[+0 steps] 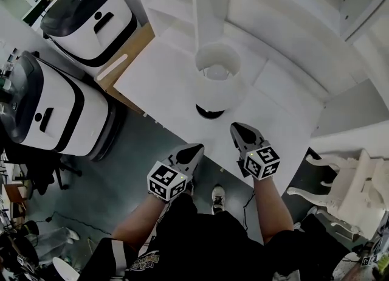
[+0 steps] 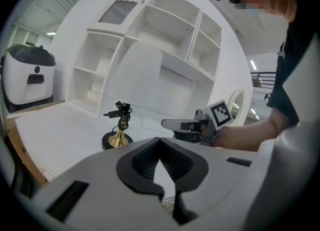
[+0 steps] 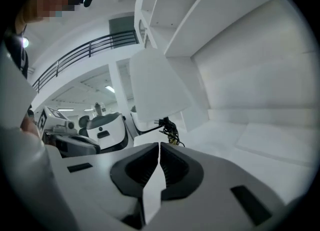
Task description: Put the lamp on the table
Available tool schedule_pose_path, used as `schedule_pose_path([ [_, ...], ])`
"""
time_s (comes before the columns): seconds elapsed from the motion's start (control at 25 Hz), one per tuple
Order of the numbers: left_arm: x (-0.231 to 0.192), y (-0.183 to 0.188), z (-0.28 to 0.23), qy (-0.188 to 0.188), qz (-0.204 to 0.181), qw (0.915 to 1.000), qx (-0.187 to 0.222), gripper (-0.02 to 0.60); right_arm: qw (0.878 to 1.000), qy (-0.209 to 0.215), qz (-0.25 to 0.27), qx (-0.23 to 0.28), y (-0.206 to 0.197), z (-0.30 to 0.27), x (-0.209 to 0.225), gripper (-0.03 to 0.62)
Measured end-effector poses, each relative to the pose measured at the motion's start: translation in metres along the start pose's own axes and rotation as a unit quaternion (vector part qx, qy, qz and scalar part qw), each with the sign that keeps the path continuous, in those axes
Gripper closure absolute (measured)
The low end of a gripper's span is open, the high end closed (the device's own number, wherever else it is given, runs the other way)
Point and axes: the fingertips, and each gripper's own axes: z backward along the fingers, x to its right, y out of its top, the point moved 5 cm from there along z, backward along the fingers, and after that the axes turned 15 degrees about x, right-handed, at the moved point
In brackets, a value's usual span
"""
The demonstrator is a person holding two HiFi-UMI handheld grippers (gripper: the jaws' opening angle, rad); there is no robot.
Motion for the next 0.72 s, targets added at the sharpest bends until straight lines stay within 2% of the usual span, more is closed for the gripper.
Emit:
schedule_pose_path([
  [0.28,0.041,0.004,0.006,0.028,-0.010,0.9994,0.019,0.575,0.999,0.041,0.025,0.013,0.033,0.042,-0.042,0.565],
  [0.72,0.110,0.000,0.040,0.092,-0.029,0.9942,0.048,0.575,0.995,0.095,0.013,0.016,0.044,0.108,-0.074,0.565],
])
